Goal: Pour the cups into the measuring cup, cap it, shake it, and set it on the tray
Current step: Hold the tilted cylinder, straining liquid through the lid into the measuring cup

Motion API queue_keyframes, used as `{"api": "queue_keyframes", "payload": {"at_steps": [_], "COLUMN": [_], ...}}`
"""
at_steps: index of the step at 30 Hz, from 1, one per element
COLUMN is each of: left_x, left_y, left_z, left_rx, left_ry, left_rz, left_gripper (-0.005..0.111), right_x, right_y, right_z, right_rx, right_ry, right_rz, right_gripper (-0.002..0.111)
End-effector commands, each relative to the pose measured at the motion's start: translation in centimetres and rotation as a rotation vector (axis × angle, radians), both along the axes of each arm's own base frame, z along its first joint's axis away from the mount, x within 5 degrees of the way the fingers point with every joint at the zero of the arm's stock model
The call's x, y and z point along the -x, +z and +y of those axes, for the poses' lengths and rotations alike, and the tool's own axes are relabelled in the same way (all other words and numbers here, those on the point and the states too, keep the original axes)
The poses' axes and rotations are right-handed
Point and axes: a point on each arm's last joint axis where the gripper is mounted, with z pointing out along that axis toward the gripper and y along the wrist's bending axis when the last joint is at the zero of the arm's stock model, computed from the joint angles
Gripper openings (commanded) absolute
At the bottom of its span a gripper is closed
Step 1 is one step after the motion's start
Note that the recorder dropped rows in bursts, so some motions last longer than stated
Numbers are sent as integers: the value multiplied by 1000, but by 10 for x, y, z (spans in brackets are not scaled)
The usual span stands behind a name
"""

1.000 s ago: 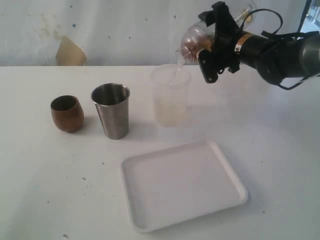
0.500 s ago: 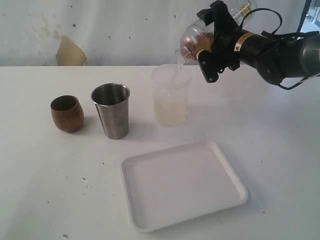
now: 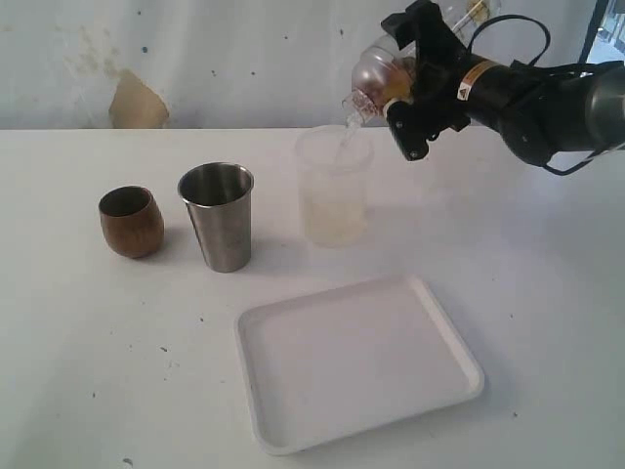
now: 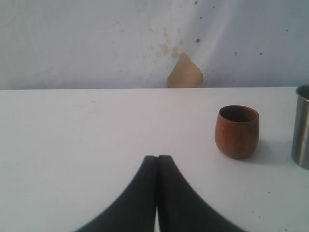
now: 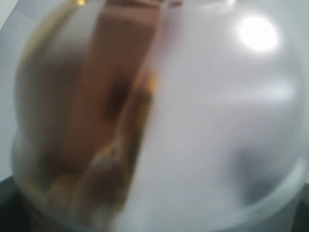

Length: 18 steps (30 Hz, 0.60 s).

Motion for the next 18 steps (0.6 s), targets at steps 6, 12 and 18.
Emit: {"api": "queue_keyframes", "payload": {"at_steps": [6,12,18], "left_x": [0,0,0], "left_y": [0,0,0], "left_z": [0,0,0], "left_rx": [-5,-5,-5], "left_ry": [-4,-4,-4], "left_rz": [-12,-12,-12], "left_gripper": [0,0,0], "right_x": [1,1,1], "right_y": [17,17,17], "right_z": [-1,-1,-1], "right_rx": [41,48,48], "right_ry": [17,18,18], "right_rz": [-102,-104,-104], "right_gripper": [0,0,0]}}
